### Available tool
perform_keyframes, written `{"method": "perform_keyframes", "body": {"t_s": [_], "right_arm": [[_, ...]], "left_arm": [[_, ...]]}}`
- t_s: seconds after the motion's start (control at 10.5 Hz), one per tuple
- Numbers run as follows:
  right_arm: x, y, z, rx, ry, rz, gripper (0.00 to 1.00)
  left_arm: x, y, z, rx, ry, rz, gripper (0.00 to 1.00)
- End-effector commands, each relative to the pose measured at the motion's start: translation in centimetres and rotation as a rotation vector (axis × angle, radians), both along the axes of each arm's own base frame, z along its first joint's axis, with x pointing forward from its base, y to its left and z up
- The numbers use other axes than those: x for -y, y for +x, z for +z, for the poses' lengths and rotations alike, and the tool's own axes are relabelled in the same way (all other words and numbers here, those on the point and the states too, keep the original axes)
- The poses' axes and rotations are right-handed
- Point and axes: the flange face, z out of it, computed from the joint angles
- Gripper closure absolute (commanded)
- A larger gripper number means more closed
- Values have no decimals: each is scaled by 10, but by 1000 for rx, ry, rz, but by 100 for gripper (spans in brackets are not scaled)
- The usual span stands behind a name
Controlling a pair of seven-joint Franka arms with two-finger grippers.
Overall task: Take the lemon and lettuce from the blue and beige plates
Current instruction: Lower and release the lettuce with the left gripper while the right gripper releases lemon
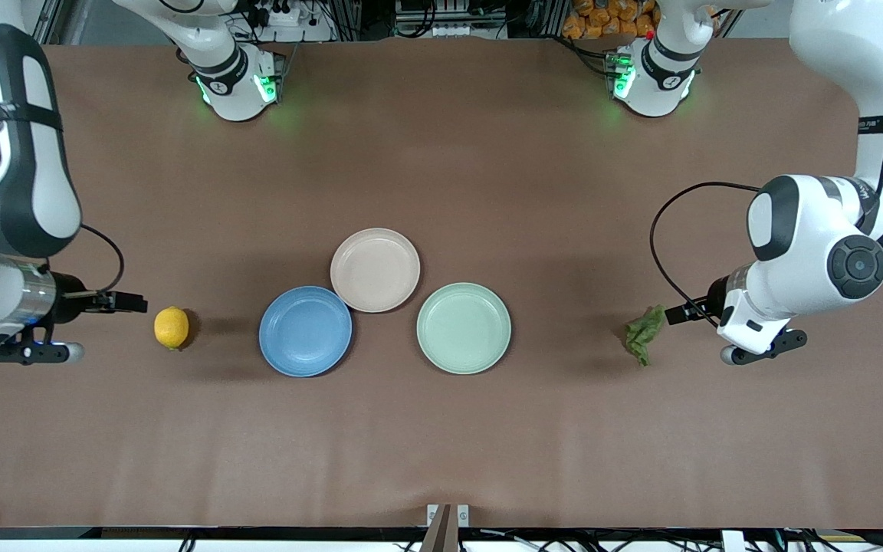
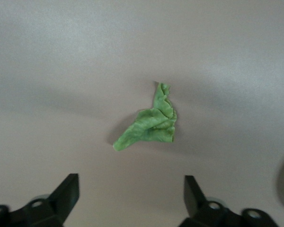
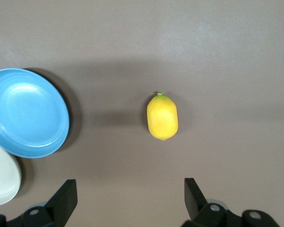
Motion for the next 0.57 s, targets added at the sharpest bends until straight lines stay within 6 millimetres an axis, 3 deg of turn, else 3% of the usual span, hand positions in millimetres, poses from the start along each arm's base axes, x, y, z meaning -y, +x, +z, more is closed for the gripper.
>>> {"method": "perform_keyframes", "body": {"t_s": [0.0,0.19,0.29,0.48], "right_arm": [[-2,-4,35,-37,11,-7,0],[2,-10,62,-20,-1,-8,0],[5,-15,76,-1,-1,-8,0],[4,-21,81,-31,7,-5,0]], "left_arm": [[-5,-4,9,10,7,-35,0],[-11,-36,7,25,7,-35,0],[-14,-61,-4,45,8,-34,0],[-31,-95,-21,28,9,-24,0]]}}
